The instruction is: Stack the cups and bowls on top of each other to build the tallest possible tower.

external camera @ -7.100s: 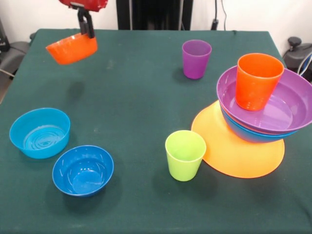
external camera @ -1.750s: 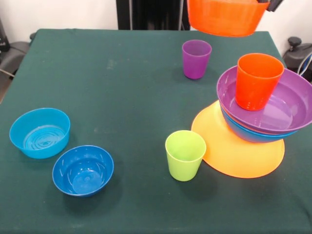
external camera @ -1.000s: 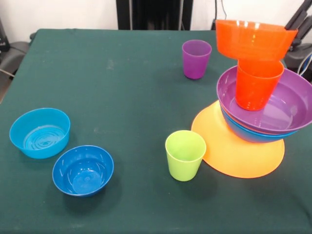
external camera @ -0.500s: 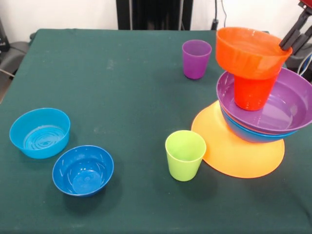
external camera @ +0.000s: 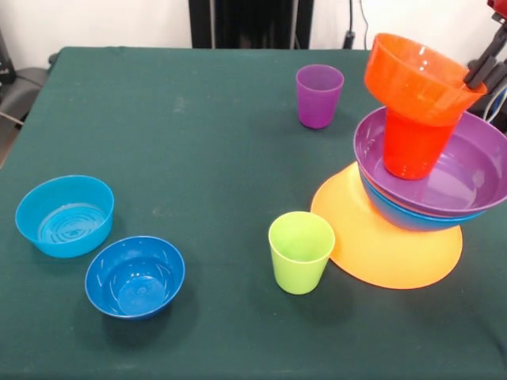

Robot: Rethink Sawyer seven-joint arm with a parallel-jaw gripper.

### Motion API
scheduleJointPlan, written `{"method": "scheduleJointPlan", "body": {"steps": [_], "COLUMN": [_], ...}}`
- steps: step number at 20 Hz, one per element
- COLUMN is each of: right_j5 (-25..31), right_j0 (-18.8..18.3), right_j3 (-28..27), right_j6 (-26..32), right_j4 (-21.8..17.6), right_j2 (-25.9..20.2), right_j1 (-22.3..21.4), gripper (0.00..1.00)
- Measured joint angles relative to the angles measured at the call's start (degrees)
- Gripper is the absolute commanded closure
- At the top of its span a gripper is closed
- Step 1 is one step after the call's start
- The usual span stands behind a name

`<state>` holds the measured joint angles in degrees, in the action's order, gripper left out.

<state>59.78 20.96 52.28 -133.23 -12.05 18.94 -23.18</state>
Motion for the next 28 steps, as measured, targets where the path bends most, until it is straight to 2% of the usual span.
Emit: {"method": "scheduleJointPlan", "body": {"steps": [13,28], "right_j5": [0.0,-0.2], "right_j0": [0.0,-0.7], "right_j3": [0.0,0.0], "right_j6": [0.0,0.0], "right_j4": [5.4,8.9], "right_j2": [0.0,0.0], "right_j1": [-0.6,-2.2], "gripper": [1.0,1.0]}}
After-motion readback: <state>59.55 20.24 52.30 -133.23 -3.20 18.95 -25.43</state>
